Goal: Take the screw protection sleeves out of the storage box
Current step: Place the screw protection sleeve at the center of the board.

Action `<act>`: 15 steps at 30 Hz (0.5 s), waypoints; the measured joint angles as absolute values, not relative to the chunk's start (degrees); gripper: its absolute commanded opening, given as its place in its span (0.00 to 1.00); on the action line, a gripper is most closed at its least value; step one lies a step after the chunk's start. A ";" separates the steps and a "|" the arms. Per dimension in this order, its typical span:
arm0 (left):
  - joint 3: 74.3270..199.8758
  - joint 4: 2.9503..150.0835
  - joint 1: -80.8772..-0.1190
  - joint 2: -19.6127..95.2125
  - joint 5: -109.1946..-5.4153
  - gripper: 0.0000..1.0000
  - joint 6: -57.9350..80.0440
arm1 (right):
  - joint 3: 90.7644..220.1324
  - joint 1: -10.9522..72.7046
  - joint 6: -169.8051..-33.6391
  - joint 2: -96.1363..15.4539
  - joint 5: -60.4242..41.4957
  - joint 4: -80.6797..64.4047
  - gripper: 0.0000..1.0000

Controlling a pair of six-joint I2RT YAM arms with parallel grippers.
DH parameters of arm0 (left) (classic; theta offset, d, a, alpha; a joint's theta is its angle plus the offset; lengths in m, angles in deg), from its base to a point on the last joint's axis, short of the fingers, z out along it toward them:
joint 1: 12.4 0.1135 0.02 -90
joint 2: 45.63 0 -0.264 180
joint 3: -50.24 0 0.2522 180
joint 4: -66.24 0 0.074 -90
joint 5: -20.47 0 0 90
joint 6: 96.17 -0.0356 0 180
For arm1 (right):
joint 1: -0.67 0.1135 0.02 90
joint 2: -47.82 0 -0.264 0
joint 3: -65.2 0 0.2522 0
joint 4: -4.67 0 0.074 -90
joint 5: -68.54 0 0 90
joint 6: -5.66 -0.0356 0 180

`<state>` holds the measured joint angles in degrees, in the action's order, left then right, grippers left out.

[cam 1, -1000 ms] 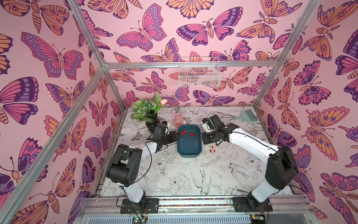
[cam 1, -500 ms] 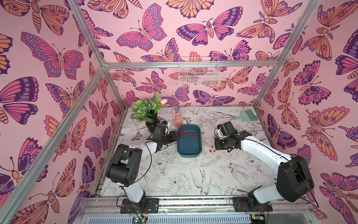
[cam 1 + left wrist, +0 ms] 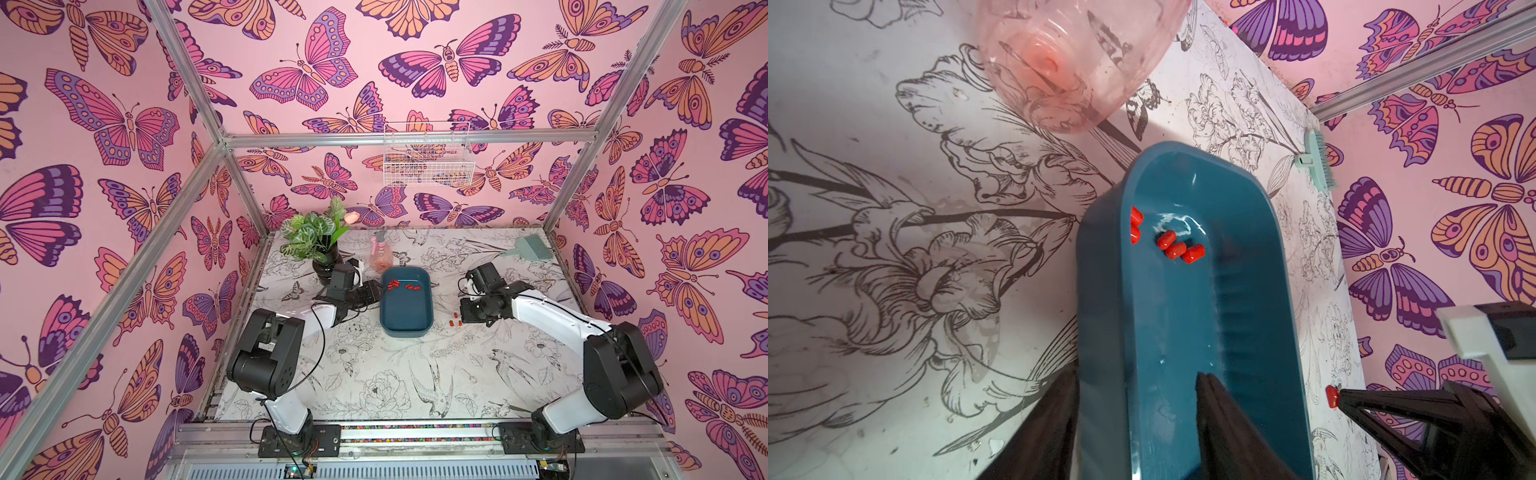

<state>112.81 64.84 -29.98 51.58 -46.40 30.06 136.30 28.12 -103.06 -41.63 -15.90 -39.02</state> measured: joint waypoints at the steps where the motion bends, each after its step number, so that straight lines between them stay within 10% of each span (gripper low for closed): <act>1: 112.81 64.84 -29.98 51.58 -46.40 0.51 30.08 | 136.30 28.12 -102.95 -42.37 -15.70 -38.74 0.04; 15: 112.81 64.80 -29.94 51.58 -46.40 0.51 30.08 | 139.93 28.12 -101.31 -52.01 -12.64 -38.78 0.05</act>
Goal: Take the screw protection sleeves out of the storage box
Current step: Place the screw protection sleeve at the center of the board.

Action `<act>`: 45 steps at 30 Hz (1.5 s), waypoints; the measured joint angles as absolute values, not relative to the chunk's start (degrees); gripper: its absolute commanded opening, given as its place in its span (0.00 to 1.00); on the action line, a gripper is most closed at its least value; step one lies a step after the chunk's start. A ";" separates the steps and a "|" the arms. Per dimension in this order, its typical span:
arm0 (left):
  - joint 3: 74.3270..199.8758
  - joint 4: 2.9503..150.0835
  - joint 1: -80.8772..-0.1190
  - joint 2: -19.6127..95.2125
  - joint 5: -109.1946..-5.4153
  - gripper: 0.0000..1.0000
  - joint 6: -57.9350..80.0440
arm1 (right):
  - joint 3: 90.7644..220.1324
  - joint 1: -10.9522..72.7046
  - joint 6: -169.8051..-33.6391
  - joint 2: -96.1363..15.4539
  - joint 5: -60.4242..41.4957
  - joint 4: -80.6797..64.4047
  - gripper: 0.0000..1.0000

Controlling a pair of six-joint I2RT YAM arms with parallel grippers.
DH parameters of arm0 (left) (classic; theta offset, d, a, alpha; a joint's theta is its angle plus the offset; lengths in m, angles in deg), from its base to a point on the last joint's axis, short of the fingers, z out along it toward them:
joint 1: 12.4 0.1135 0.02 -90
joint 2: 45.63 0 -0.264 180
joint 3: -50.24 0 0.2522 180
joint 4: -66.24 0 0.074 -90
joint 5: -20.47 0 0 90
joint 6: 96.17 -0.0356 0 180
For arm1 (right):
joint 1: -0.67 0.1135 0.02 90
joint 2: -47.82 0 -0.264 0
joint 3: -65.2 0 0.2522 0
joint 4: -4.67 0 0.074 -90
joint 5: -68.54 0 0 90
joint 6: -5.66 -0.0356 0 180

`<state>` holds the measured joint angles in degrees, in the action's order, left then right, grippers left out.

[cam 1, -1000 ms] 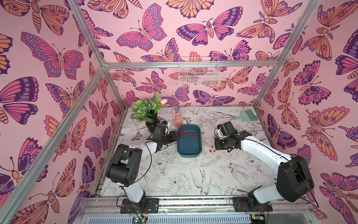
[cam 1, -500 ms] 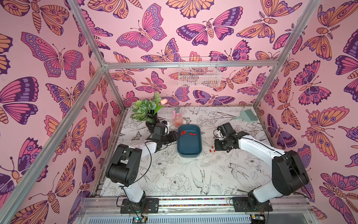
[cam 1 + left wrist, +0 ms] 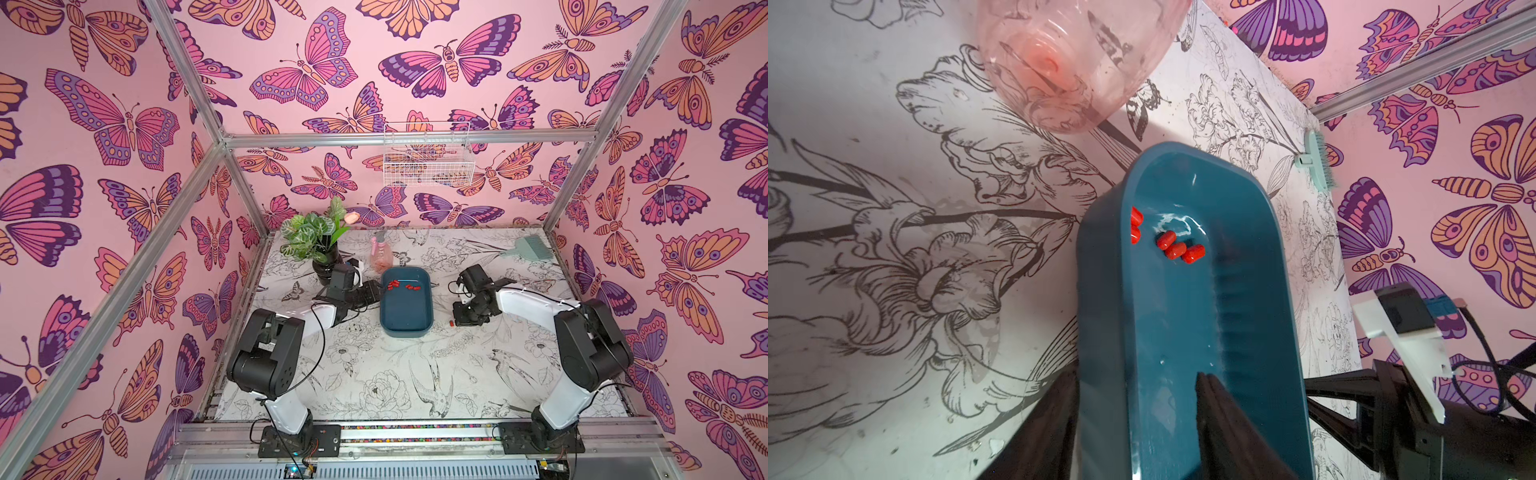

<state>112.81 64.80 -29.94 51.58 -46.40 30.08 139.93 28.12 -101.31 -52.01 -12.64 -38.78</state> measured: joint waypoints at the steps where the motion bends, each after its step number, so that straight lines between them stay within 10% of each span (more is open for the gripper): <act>1: 112.81 64.82 -29.94 51.58 -46.40 0.51 30.08 | 140.17 28.12 -101.18 -52.18 -12.40 -38.76 0.05; 45: 112.81 64.80 -29.94 51.58 -46.40 0.50 30.11 | 143.42 28.31 -98.36 -53.93 -13.37 -43.15 0.41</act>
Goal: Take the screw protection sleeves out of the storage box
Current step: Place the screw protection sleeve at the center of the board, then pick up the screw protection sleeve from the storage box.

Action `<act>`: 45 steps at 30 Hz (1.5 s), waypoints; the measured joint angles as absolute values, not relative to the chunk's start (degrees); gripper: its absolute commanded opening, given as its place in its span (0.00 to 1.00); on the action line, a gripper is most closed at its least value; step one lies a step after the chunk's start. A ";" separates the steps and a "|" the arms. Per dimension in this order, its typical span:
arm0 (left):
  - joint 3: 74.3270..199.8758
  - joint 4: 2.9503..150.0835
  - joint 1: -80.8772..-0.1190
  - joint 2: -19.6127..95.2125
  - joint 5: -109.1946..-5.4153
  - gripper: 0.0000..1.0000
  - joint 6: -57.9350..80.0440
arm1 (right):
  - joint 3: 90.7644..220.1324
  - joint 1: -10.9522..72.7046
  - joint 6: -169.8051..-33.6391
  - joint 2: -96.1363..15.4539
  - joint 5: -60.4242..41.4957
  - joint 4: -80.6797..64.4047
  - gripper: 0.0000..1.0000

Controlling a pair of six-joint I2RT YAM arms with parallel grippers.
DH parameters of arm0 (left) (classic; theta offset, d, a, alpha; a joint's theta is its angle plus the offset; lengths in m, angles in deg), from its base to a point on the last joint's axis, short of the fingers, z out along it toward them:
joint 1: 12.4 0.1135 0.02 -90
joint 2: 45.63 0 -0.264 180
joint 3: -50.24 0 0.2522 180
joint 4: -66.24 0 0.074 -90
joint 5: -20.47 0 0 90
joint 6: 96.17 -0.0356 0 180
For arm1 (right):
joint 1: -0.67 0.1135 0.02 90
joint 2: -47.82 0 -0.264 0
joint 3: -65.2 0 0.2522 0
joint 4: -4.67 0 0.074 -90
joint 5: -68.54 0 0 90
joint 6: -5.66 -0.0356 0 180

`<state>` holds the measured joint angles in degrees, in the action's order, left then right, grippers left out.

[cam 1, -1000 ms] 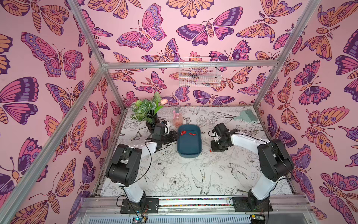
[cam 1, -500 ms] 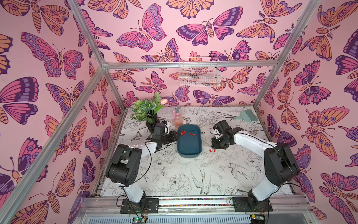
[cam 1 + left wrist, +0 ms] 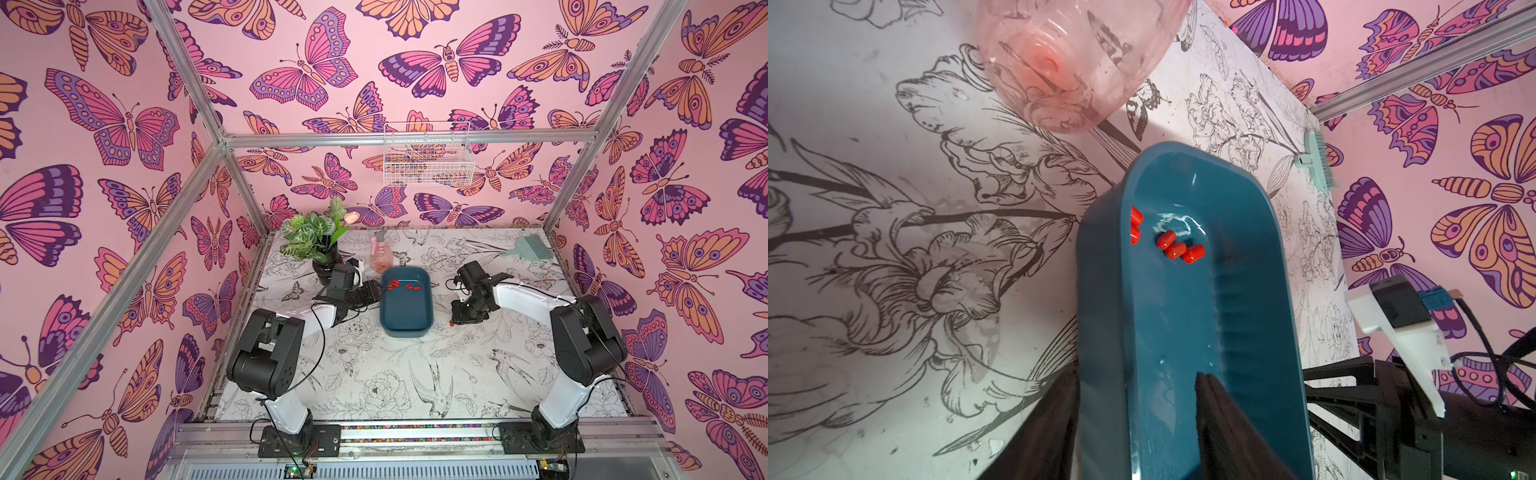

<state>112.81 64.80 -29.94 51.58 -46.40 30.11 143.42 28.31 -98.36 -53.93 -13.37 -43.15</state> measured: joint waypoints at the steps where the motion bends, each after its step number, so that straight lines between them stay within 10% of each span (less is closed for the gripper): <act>1: 112.81 64.80 -29.94 51.58 -46.40 0.50 30.11 | 143.49 28.40 -98.21 -53.93 -13.67 -43.15 0.43; 30: 112.81 64.75 -29.92 51.58 -46.38 0.50 30.11 | 157.65 30.83 -99.52 -46.65 -11.05 -46.41 0.40; 45: 112.01 63.25 -28.54 51.58 -45.70 0.50 31.35 | 182.37 38.30 -99.08 -71.37 -10.90 -47.74 0.31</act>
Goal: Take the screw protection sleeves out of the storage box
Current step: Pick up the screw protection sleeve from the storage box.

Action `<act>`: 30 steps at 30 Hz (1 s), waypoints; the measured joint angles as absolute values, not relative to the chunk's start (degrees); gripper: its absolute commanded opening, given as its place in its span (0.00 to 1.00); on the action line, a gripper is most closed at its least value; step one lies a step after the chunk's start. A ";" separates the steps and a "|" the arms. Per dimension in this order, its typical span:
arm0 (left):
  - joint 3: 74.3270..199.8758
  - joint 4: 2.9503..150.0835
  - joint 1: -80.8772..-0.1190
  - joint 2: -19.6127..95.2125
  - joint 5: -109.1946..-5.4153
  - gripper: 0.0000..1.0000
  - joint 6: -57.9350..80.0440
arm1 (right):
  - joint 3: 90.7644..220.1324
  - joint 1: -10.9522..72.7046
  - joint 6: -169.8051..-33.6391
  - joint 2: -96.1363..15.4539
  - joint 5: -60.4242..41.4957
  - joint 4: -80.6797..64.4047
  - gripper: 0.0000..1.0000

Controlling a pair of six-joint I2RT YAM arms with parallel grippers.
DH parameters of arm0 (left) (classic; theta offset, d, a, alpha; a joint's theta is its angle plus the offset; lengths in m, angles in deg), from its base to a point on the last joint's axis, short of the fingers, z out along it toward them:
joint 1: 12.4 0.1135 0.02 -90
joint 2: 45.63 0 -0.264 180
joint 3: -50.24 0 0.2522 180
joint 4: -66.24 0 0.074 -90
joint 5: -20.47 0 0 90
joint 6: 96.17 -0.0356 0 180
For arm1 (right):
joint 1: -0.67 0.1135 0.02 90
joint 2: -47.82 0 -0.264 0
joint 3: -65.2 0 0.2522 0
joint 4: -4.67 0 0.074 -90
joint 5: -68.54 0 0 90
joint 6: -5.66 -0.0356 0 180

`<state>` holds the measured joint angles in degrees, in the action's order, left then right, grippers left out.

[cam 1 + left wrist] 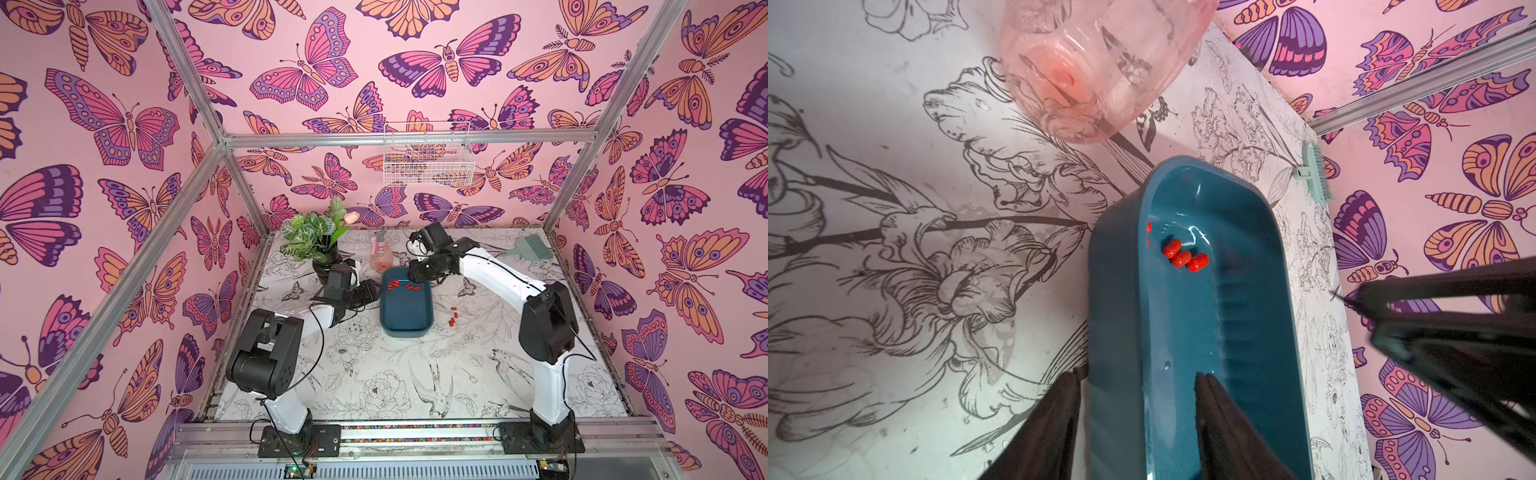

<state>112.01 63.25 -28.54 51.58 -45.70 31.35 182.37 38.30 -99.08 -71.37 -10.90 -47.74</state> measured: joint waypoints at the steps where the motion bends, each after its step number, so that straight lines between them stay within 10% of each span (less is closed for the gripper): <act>1: 112.01 63.20 -28.54 51.58 -45.55 0.50 31.40 | 182.92 38.39 -99.08 -72.79 -10.85 -47.63 0.30; 30: 112.01 62.90 -28.54 51.95 -45.07 0.50 31.79 | 194.55 38.80 -97.94 -90.91 -9.41 -41.43 0.30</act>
<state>112.01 62.90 -28.54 51.95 -45.07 31.79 194.55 38.80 -97.94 -90.91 -9.41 -41.43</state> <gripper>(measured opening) 0.501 0.294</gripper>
